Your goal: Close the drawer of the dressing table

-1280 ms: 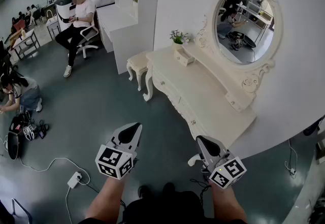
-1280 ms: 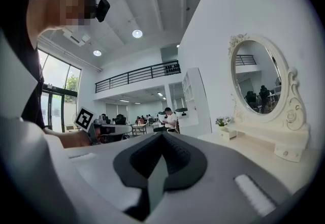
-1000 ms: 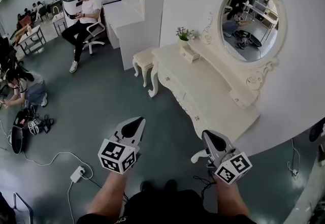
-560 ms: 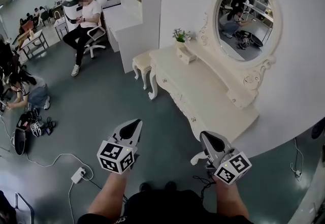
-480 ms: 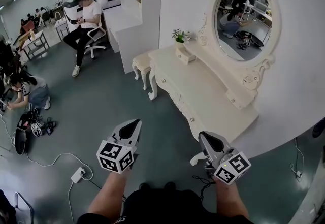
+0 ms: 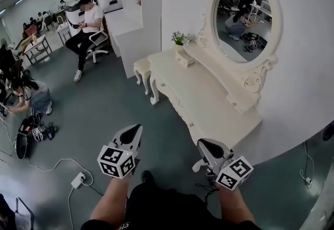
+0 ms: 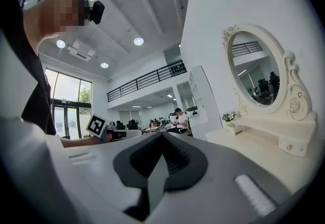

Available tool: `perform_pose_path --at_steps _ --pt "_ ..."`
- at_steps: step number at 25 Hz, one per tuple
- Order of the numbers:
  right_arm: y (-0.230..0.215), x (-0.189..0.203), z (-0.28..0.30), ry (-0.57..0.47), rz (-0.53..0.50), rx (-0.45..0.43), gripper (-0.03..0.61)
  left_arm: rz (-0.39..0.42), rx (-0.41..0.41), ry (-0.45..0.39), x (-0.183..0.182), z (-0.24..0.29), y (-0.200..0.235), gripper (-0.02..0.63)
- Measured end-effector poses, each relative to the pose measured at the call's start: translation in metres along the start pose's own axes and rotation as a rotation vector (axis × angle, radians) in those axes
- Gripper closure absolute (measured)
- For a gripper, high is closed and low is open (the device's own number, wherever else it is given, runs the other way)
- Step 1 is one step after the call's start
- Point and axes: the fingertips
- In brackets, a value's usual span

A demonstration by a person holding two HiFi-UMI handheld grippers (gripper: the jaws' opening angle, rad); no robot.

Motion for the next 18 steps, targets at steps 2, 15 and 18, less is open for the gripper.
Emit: perform_pose_path --at_steps 2,15,18 --pt "-0.004 -0.002 0.000 -0.001 0.002 -0.005 0.568 0.001 0.001 0.005 0.001 0.005 -0.001 0.609" --pt "-0.060 0.008 0.038 0.038 0.015 0.046 0.567 -0.017 0.034 0.002 0.002 0.073 0.030 0.609" --pt "-0.075 0.011 0.064 0.055 0.015 0.053 0.566 -0.036 0.044 0.004 0.004 0.092 0.051 0.609"
Point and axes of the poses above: the fingertips, and each gripper's own axes: z forward along the fingers, y to its left, x out of its underside, and after that the axes turned 10 degrees about -y, right-handed
